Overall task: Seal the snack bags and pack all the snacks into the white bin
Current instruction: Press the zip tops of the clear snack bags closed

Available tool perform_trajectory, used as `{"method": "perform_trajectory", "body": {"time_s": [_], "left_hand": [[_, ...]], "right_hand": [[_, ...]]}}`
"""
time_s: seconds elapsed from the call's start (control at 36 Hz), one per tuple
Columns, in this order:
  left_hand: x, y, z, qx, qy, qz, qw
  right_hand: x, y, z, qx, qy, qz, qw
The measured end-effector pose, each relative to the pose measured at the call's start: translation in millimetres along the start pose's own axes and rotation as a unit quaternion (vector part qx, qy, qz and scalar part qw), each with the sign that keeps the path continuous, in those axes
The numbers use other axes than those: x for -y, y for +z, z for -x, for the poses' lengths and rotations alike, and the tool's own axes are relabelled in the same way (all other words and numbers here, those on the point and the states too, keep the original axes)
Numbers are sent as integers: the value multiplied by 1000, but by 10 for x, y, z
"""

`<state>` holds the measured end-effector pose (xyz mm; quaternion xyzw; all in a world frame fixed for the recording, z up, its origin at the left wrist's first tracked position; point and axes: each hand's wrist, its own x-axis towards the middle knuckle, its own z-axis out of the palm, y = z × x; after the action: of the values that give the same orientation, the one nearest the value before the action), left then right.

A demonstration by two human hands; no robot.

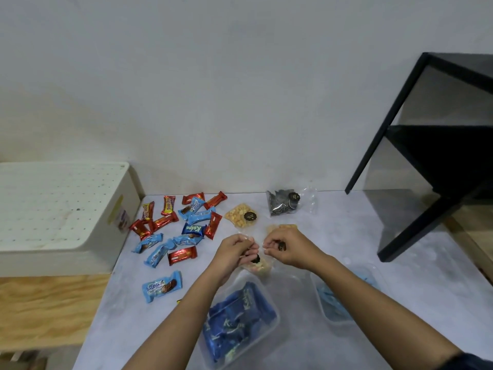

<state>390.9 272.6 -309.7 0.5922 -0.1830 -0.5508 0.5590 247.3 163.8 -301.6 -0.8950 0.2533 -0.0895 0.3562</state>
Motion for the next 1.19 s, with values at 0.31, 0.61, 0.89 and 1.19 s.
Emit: {"method": "perform_trajectory", "body": {"time_s": [0.31,0.61,0.89,1.19], "left_hand": [[-70,-129,-44,64,1,-11,998],[-107,-225,-6,117,-11,-71,991],[-115,-244,3,144,8,-120,982],[-131,-338,-31,133,10,-154,979]], "right_hand": [[108,112,-90,21,117,-142,983],[172,276,-51,17,145,-192,970],[183,323,-110,16,181,-249,951],[182,197,-66,74,158,-259,950]]}}
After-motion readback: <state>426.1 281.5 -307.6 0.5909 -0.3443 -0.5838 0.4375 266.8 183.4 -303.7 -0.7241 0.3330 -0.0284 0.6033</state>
